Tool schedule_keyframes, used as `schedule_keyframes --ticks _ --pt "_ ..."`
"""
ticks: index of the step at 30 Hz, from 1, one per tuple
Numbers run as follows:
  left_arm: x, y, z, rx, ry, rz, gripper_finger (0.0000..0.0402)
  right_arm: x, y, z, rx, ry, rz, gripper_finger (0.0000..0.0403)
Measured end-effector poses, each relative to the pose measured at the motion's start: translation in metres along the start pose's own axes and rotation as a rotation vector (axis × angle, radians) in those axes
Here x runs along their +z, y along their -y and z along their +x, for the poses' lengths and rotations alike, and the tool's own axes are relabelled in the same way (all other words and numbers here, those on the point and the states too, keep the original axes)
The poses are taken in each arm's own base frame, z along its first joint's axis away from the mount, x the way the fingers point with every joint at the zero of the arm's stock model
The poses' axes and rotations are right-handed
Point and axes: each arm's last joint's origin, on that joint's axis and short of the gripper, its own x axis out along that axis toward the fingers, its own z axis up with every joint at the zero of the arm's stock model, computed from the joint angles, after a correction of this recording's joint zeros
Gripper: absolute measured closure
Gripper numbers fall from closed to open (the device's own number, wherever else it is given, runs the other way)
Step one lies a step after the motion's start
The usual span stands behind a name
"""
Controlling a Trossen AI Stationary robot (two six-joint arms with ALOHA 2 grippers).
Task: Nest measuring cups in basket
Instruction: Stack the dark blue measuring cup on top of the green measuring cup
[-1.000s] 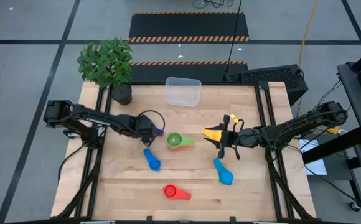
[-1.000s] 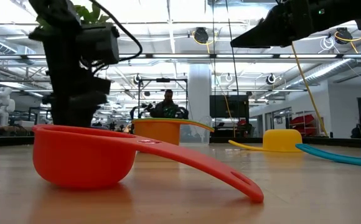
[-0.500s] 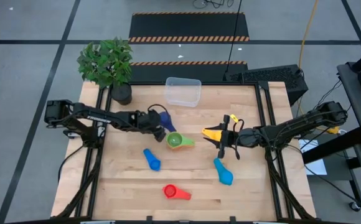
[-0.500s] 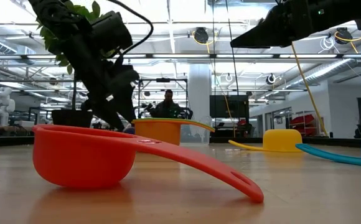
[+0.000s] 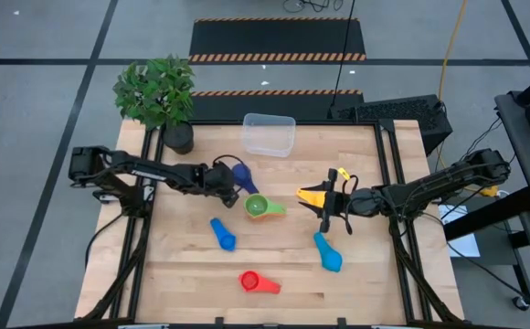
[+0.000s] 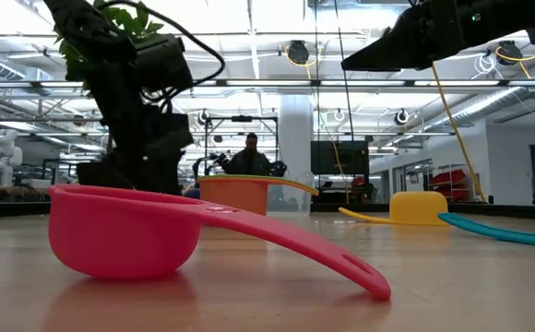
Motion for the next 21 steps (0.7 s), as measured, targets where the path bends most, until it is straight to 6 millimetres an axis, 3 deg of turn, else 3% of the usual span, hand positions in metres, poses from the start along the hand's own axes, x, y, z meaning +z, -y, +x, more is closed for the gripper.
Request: schedule_keyframes --ticks 10,21 --pt "0.007 -0.003 0.035 0.026 0.026 -0.016 0.0135 0.000 0.000 0.000 0.000 0.001 0.001 0.0227" --pt "0.027 0.008 0.035 -0.095 0.238 -0.101 0.0135 0.000 0.000 0.000 -0.005 0.000 0.001 0.0227"
